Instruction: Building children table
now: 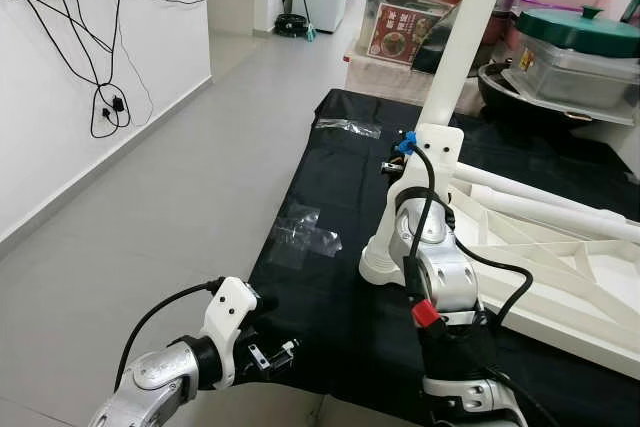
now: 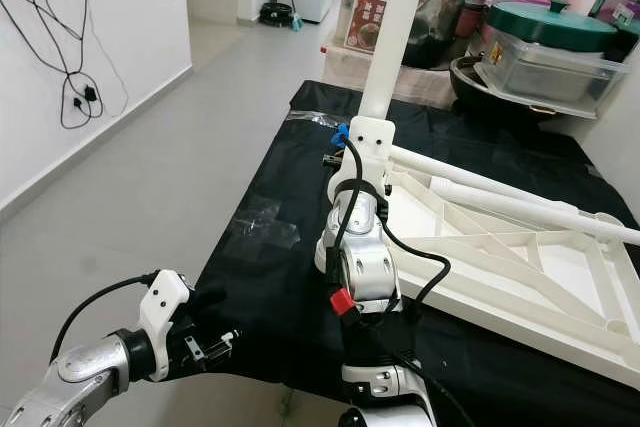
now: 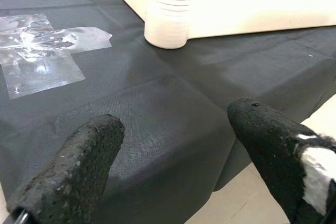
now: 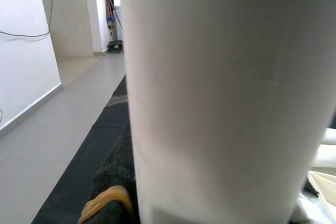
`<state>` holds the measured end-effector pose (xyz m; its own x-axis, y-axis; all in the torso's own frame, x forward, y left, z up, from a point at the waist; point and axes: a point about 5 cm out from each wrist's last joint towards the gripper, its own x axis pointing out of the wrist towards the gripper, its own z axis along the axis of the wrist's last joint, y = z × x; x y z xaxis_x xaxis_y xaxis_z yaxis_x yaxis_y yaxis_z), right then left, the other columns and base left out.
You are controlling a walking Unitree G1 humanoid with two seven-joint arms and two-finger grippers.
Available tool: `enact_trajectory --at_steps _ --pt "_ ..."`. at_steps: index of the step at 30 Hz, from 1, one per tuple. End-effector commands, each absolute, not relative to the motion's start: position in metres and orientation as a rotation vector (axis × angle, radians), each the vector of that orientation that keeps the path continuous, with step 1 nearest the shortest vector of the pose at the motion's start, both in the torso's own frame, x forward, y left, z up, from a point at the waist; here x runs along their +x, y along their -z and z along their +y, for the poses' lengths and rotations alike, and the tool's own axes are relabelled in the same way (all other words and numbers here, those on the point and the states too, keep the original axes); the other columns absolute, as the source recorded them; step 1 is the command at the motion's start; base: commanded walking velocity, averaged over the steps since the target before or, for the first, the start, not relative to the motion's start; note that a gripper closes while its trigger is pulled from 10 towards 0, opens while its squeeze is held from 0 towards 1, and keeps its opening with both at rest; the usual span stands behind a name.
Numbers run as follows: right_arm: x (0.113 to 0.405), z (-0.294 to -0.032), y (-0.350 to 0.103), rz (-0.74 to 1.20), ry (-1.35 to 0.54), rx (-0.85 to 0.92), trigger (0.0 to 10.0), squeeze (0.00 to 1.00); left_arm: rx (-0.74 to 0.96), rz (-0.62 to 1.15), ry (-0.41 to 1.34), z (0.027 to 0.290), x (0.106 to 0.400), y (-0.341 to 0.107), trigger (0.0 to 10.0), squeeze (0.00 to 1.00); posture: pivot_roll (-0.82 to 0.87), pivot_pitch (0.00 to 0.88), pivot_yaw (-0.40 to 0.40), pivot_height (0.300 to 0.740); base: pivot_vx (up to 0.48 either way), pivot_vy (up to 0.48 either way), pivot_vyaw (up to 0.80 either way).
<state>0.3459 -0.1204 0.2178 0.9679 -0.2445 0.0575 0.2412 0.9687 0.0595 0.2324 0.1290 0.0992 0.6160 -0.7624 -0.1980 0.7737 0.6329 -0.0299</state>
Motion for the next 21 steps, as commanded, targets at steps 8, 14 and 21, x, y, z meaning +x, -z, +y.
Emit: enact_trajectory --at_steps 8,14,21 --pt "0.348 -0.135 -0.211 -0.025 0.286 0.026 10.0 0.00 0.066 0.202 0.891 0.128 0.235 -0.098 10.0 0.00 0.05 0.000 -0.117 0.740 0.000 0.000 0.00" --pt "0.349 -0.135 -0.219 -0.053 0.279 0.029 10.0 0.00 0.068 0.200 0.891 0.128 0.235 -0.098 10.0 0.00 0.05 0.000 -0.117 0.740 0.000 0.000 0.00" --pt "0.349 -0.136 -0.225 -0.073 0.279 0.031 10.0 0.00 0.068 0.198 0.894 0.128 0.236 -0.098 10.0 0.00 0.05 0.000 -0.115 0.740 0.000 0.000 0.00"
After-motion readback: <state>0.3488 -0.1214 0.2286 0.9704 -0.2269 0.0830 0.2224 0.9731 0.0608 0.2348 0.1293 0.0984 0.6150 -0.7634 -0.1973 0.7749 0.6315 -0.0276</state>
